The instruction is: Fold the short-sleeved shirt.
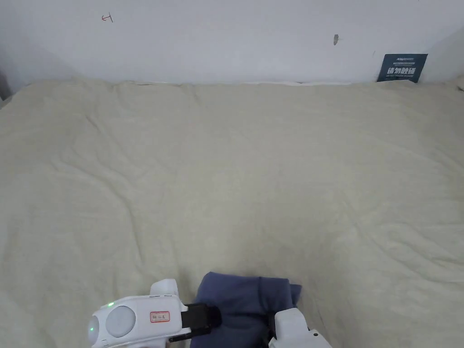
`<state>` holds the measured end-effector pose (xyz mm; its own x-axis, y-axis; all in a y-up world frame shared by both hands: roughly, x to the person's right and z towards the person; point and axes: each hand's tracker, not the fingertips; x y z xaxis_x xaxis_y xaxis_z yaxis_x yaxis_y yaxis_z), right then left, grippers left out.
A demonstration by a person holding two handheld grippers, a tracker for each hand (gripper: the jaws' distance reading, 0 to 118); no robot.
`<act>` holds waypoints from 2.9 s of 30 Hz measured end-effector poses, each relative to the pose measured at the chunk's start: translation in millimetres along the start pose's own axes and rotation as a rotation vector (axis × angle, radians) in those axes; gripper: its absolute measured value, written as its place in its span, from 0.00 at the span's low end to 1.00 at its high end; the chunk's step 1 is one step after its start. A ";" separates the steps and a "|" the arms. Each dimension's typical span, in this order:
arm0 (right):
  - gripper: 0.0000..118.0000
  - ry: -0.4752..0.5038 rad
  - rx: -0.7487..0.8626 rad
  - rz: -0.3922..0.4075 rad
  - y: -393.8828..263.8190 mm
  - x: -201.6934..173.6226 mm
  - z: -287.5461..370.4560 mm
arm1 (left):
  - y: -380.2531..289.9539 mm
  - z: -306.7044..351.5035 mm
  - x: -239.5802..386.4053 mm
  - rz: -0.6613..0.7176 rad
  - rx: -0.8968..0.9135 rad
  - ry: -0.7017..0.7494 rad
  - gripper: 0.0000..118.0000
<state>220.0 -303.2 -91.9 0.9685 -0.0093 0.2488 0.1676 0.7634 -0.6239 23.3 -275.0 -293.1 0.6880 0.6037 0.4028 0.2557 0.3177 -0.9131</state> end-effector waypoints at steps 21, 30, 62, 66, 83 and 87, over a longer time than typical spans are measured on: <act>0.01 0.034 0.263 0.023 125.0 -10.2 50.0 | 127.6 160.9 -108.6 -0.135 0.187 0.410 0.17; 0.01 0.044 0.309 0.034 164.9 -34.4 27.5 | 197.1 233.6 -255.7 -0.035 0.173 0.762 0.17; 0.01 -0.140 0.573 0.014 235.9 5.1 166.0 | 121.2 336.4 32.6 -0.318 0.861 0.748 0.95; 0.01 -0.204 0.617 0.023 233.5 23.4 195.1 | 87.3 325.5 88.8 -0.406 1.025 0.701 0.95; 0.01 -0.401 0.687 0.046 192.0 80.1 256.5 | -1.9 217.5 185.2 -0.544 1.223 0.518 0.59; 0.01 -0.417 0.679 0.036 185.0 87.5 256.2 | -8.1 208.0 188.9 -0.555 1.195 0.461 0.00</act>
<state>288.5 2.7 4.2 0.7997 0.1635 0.5777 -0.1416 0.9864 -0.0831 9.9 -11.5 -196.3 0.9076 -0.0232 0.4193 -0.0011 0.9983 0.0577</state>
